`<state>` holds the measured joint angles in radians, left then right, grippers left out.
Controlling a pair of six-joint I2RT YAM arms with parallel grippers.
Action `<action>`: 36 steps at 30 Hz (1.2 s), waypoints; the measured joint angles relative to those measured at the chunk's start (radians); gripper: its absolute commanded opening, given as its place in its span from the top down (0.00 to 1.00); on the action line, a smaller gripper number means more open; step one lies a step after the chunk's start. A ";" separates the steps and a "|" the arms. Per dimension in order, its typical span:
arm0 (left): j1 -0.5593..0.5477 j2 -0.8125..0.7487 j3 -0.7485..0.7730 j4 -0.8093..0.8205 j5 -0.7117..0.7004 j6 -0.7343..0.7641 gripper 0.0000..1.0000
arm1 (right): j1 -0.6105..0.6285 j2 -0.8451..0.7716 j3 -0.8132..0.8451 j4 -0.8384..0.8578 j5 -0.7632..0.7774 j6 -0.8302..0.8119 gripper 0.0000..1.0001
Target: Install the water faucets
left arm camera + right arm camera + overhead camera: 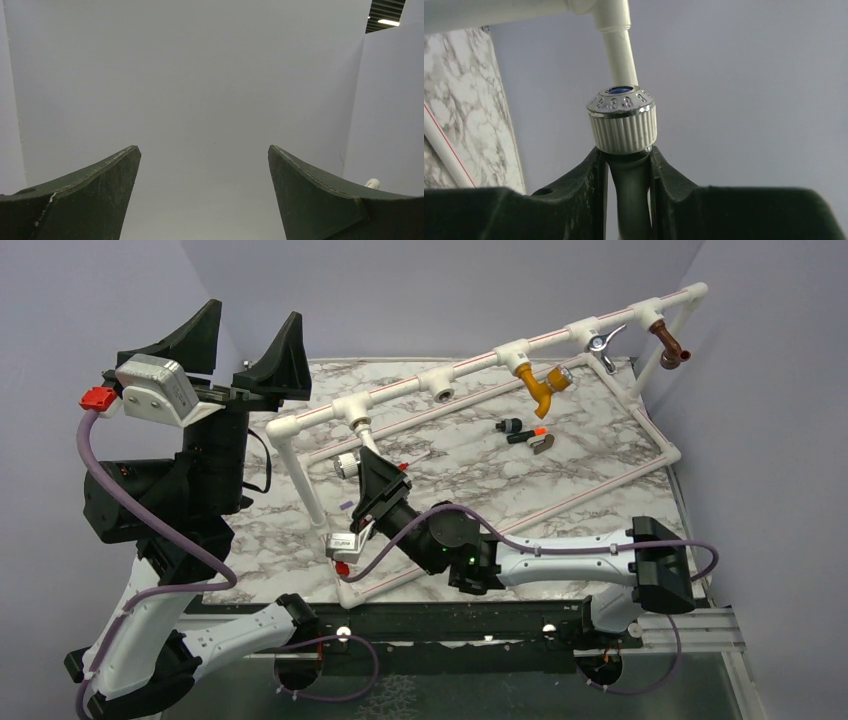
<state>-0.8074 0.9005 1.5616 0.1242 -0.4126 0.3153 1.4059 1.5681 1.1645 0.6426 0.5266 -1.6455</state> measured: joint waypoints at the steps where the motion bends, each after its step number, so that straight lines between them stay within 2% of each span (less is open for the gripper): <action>1: 0.000 0.000 0.000 0.000 0.000 0.000 0.01 | 0.000 0.006 -0.004 0.029 0.000 0.023 0.99; 8: 0.000 0.000 0.000 0.000 0.000 0.000 0.01 | 0.001 0.078 -0.016 0.311 0.013 0.238 0.99; 14: -0.004 0.000 0.000 0.000 0.000 0.000 0.01 | 0.001 0.117 -0.011 0.512 0.066 0.527 0.99; 27: -0.007 0.000 0.001 0.000 0.000 0.000 0.01 | 0.009 0.177 0.018 0.778 0.288 1.115 0.99; 36: -0.019 0.000 0.002 -0.003 0.000 -0.002 0.01 | 0.015 0.189 0.043 0.816 0.483 1.549 0.99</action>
<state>-0.8268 0.9001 1.5639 0.1211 -0.4122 0.3138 1.4212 1.7573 1.2072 1.4586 1.0096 -0.0963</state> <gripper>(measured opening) 0.990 0.329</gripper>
